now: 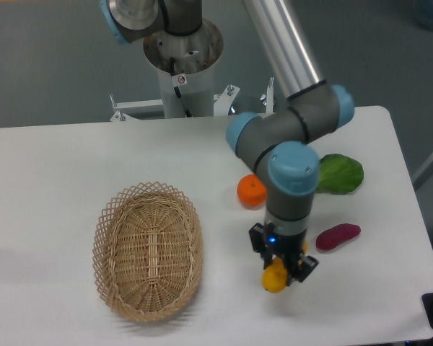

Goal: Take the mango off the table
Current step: 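Lift the held mango up and away from the table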

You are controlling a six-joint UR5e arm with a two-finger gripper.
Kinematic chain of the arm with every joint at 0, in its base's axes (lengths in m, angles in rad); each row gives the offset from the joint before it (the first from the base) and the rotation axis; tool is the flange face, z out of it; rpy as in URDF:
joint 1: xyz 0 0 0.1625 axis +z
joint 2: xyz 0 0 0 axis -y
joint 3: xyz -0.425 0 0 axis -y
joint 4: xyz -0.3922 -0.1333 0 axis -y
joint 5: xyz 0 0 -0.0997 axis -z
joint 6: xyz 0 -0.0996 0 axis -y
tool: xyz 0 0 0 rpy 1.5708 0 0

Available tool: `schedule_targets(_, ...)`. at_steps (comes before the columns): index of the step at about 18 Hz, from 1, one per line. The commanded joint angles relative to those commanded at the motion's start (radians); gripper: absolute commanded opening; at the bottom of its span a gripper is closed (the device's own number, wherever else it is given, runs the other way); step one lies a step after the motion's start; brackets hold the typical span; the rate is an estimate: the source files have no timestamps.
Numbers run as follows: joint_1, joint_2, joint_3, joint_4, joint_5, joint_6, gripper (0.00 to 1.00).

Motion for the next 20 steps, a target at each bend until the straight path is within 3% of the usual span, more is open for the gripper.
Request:
schedule_targets(6, 0.095, 0.117, 0.034, -0.195, -0.017, 0.144, 0.40)
schedule_targets(11, 0.251, 0.190, 0.063, -0.401, -0.063, 0.381, 0.40)
schedule_targets(13, 0.275, 0.195, 0.062, -0.415, -0.060, 0.439, 0.41)
schedule_targets(20, 0.284, 0.197, 0.068, -0.419, -0.061, 0.443, 0.41)
